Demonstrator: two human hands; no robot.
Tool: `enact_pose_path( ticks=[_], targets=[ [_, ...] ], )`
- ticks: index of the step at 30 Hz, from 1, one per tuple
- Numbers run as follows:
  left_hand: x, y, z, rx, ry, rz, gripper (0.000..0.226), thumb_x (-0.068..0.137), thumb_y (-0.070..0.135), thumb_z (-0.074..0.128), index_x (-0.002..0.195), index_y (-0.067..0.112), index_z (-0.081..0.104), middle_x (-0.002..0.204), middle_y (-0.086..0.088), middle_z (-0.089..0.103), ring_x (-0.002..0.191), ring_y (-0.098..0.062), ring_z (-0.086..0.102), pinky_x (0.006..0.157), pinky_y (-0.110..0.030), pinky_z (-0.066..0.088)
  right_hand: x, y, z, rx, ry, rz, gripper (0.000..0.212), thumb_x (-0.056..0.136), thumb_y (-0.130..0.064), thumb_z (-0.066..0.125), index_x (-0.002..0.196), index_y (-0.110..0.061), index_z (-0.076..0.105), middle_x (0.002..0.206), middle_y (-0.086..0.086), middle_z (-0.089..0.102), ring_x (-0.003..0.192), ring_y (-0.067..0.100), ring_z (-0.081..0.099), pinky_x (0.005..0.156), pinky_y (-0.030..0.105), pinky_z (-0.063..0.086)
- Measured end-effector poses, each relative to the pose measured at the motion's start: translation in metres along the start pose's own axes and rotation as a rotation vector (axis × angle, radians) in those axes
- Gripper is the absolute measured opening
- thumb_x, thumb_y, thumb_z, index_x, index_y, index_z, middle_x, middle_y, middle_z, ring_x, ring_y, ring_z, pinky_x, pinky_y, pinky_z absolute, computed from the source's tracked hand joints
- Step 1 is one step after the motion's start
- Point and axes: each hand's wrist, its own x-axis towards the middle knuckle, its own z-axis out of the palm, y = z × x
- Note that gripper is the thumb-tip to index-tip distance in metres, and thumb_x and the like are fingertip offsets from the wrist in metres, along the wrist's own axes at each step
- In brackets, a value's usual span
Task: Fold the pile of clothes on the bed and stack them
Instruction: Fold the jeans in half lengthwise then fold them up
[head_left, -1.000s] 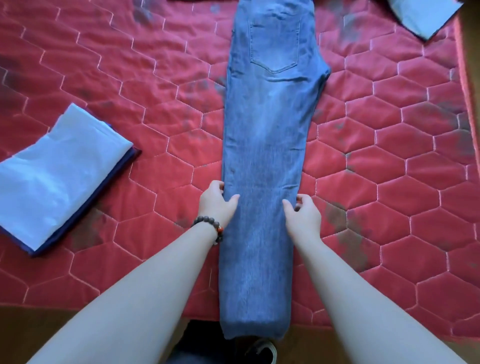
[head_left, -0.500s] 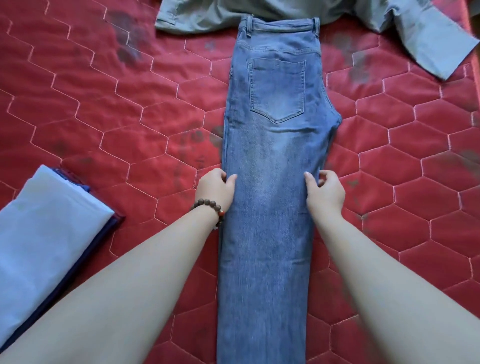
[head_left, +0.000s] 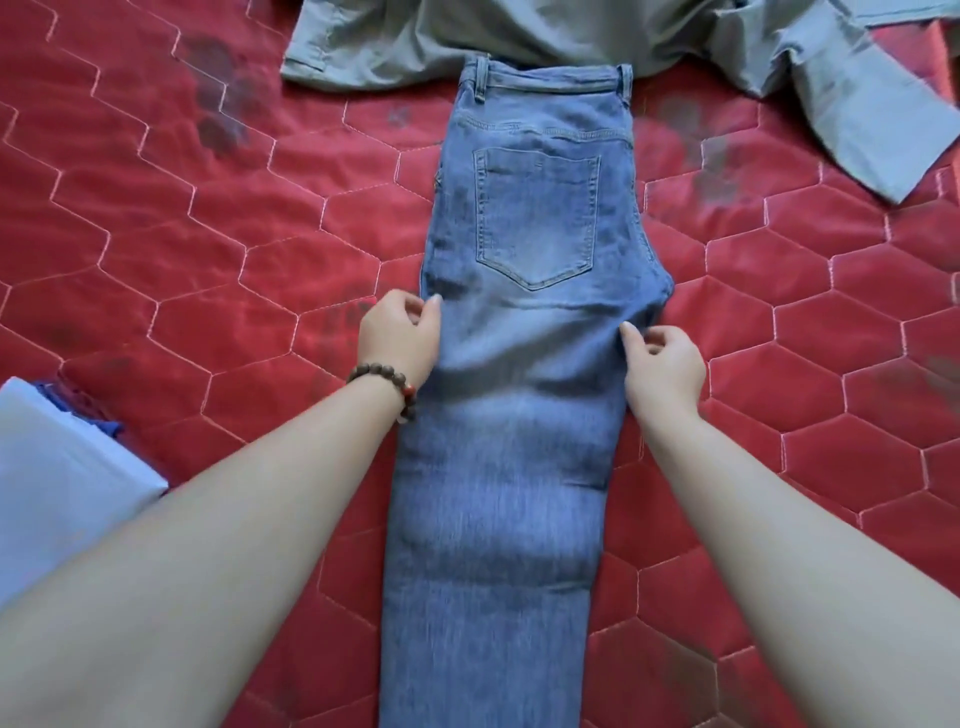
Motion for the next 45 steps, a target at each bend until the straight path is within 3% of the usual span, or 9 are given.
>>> enact_pose_path(
  ticks=[3, 9, 18, 22, 28, 32, 36, 40, 45],
  targets=[
    [0.036, 0.023, 0.011, 0.034, -0.022, -0.044, 0.038, 0.094, 0.043, 0.051, 0.065, 0.019, 0.047, 0.063, -0.004, 0.051, 0.069, -0.026, 0.044, 0.066, -0.027, 0.031, 0.024, -0.010, 0.006, 0.070, -0.031, -0.010, 0.033, 0.091, -0.036, 0.063, 0.102, -0.005, 0.063, 0.087, 0.002, 0.061, 0.089, 0.021, 0.060, 0.075, 0.024, 0.037],
    [0.057, 0.031, 0.019, 0.075, 0.073, 0.053, 0.024, 0.095, 0.030, 0.055, 0.091, 0.007, 0.056, 0.084, -0.006, 0.055, 0.080, -0.024, 0.047, 0.066, -0.025, 0.025, 0.038, -0.009, 0.011, 0.065, -0.008, -0.002, 0.030, 0.089, -0.032, 0.065, 0.074, -0.011, 0.051, 0.068, -0.001, 0.052, 0.073, 0.022, 0.049, 0.060, 0.025, 0.025],
    [0.076, 0.032, 0.014, 0.140, 0.089, 0.062, 0.032, 0.096, 0.039, 0.052, 0.099, 0.008, 0.059, 0.096, -0.010, 0.065, 0.096, -0.032, 0.059, 0.071, -0.028, 0.032, 0.050, -0.019, 0.002, -0.116, 0.189, -0.074, 0.040, 0.089, -0.042, 0.061, 0.113, -0.010, 0.053, 0.117, 0.013, 0.054, 0.110, 0.031, 0.049, 0.088, 0.039, 0.037],
    [0.100, 0.045, 0.020, 0.188, 0.048, 0.071, 0.036, 0.098, 0.041, 0.047, 0.088, 0.007, 0.055, 0.098, -0.019, 0.065, 0.096, -0.037, 0.059, 0.070, -0.032, 0.032, 0.078, -0.047, 0.016, -0.415, 0.051, -0.231, 0.055, 0.090, -0.049, 0.057, 0.131, -0.012, 0.048, 0.129, 0.016, 0.049, 0.122, 0.035, 0.042, 0.097, 0.046, 0.035],
    [0.099, 0.047, 0.022, 0.161, 0.135, 0.226, 0.029, 0.098, 0.032, 0.049, 0.081, 0.009, 0.044, 0.077, -0.014, 0.053, 0.081, -0.039, 0.054, 0.063, -0.036, 0.026, 0.111, -0.076, 0.030, -0.390, -0.114, -0.249, 0.021, 0.095, -0.031, 0.057, 0.097, -0.010, 0.052, 0.109, 0.020, 0.063, 0.103, 0.038, 0.056, 0.074, 0.037, 0.035],
    [0.095, 0.049, 0.028, 0.324, 0.249, 0.239, 0.040, 0.089, 0.031, 0.059, 0.124, 0.012, 0.051, 0.131, -0.014, 0.049, 0.124, -0.033, 0.044, 0.096, -0.042, 0.034, 0.104, -0.078, 0.036, -0.571, 0.090, -0.325, 0.040, 0.090, -0.028, 0.060, 0.124, -0.009, 0.050, 0.128, 0.017, 0.050, 0.121, 0.036, 0.043, 0.099, 0.046, 0.035],
    [0.091, 0.052, 0.048, 0.653, 0.058, 0.618, 0.067, 0.089, 0.044, 0.035, 0.147, 0.009, 0.036, 0.157, -0.014, 0.024, 0.147, -0.029, 0.015, 0.117, -0.049, 0.010, 0.089, -0.088, 0.064, -0.512, 0.137, -0.887, 0.047, 0.081, -0.017, 0.045, 0.122, 0.002, 0.057, 0.130, 0.024, 0.054, 0.126, 0.037, 0.044, 0.107, 0.052, 0.036],
    [0.091, 0.037, 0.063, 0.840, -0.085, 0.595, 0.077, 0.088, 0.055, 0.007, 0.155, 0.018, 0.015, 0.162, -0.009, 0.005, 0.150, -0.023, -0.002, 0.117, -0.056, -0.001, 0.080, -0.082, 0.097, -0.628, -0.359, -0.978, 0.061, 0.089, -0.027, 0.030, 0.146, -0.004, 0.036, 0.155, 0.013, 0.031, 0.144, 0.029, 0.028, 0.118, 0.048, 0.017],
    [0.089, 0.033, 0.066, 0.769, -0.038, 0.600, 0.072, 0.090, 0.057, 0.025, 0.154, 0.023, 0.019, 0.162, -0.008, 0.009, 0.150, -0.021, 0.003, 0.115, -0.060, 0.010, 0.127, -0.084, 0.082, -0.952, -0.253, -0.842, 0.070, 0.095, -0.056, 0.005, 0.155, -0.019, 0.004, 0.162, -0.002, 0.001, 0.149, 0.014, -0.003, 0.117, 0.048, -0.013]
  ],
)
